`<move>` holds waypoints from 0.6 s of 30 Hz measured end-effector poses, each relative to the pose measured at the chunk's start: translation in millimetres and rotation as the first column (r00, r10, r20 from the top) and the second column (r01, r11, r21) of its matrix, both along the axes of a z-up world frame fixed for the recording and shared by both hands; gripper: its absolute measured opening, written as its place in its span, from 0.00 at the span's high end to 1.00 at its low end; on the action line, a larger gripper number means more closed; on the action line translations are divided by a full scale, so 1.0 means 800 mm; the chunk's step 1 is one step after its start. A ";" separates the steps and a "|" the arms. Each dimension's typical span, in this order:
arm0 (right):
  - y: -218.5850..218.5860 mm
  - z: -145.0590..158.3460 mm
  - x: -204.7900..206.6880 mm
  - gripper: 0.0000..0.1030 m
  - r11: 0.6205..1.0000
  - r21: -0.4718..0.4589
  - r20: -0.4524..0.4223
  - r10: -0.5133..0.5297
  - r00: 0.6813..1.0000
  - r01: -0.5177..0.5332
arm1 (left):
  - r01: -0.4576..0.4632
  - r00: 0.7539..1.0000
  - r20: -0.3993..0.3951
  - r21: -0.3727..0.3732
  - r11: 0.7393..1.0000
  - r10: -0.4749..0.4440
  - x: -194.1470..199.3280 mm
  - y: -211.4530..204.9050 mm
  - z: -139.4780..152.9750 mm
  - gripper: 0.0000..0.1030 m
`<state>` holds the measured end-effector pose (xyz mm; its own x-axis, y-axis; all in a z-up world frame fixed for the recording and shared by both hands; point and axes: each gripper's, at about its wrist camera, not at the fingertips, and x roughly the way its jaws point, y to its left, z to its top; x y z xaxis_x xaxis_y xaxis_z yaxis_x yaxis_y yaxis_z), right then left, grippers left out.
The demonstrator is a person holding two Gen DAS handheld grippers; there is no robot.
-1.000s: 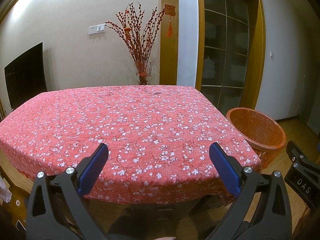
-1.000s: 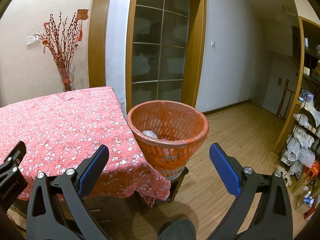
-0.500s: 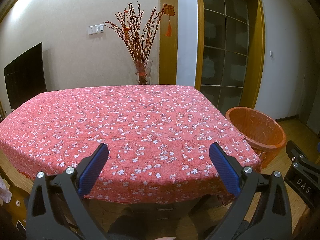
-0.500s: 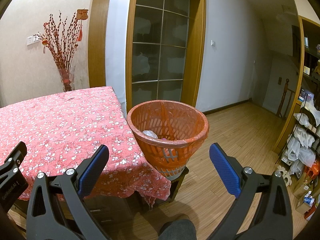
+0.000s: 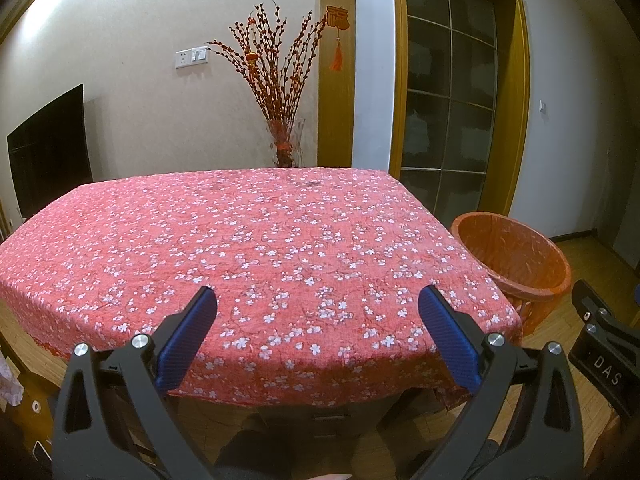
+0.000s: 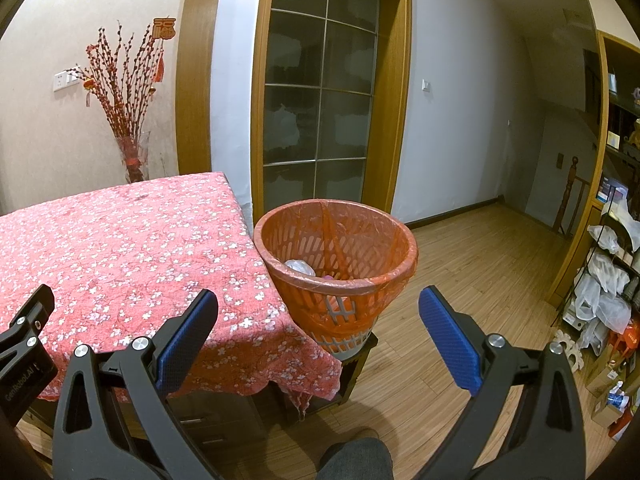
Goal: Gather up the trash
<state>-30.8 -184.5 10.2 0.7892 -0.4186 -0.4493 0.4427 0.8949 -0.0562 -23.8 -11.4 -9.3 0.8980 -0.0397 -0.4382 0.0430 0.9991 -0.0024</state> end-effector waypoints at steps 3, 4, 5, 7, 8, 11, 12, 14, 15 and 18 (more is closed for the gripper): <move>0.000 0.000 0.000 0.03 1.000 0.000 0.000 0.000 1.000 0.000 | 0.002 1.000 -0.002 -0.001 1.000 -0.002 0.000 0.000 -0.001 0.04; -0.001 0.000 0.000 0.03 1.000 0.000 0.000 0.000 1.000 0.000 | 0.002 1.000 -0.002 -0.001 1.000 -0.002 0.000 0.000 -0.002 0.04; 0.000 0.000 0.000 0.03 1.000 0.000 0.000 0.000 1.000 0.000 | 0.002 1.000 -0.002 0.000 1.000 -0.002 0.000 0.000 -0.002 0.04; -0.001 0.000 0.000 0.03 1.000 0.001 -0.001 0.000 1.000 0.000 | 0.003 1.000 -0.002 -0.001 1.000 -0.003 0.000 0.000 -0.002 0.04; -0.001 0.000 0.000 0.03 1.000 0.001 -0.001 0.001 1.000 -0.001 | 0.003 1.000 -0.002 0.000 1.000 -0.003 0.000 0.000 -0.002 0.04; 0.000 0.000 0.000 0.03 1.000 0.001 -0.001 0.000 1.000 0.000 | 0.002 1.000 -0.003 -0.001 1.000 -0.002 0.000 0.000 -0.002 0.04; -0.001 0.000 0.000 0.03 1.000 0.001 -0.001 0.000 1.000 0.000 | 0.002 1.000 -0.003 -0.001 1.000 -0.002 0.000 0.000 -0.001 0.04; -0.001 0.000 0.000 0.03 1.000 0.001 -0.001 0.000 1.000 0.000 | 0.003 1.000 -0.004 -0.001 1.000 -0.003 0.000 0.000 -0.002 0.04; -0.001 0.000 0.000 0.03 1.000 0.001 -0.001 0.001 1.000 -0.001 | 0.003 1.000 -0.004 -0.001 1.000 -0.003 -0.001 -0.001 -0.002 0.04; -0.002 0.000 0.000 0.03 1.000 0.001 -0.001 0.001 1.000 -0.001 | 0.003 1.000 -0.005 0.000 1.000 -0.003 -0.001 -0.001 -0.002 0.04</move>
<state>-30.7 -185.7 10.5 0.7891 -0.4175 -0.4506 0.4420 0.8953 -0.0555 -24.5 -12.0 -10.8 0.8957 -0.0424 -0.4427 0.0458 0.9989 -0.0030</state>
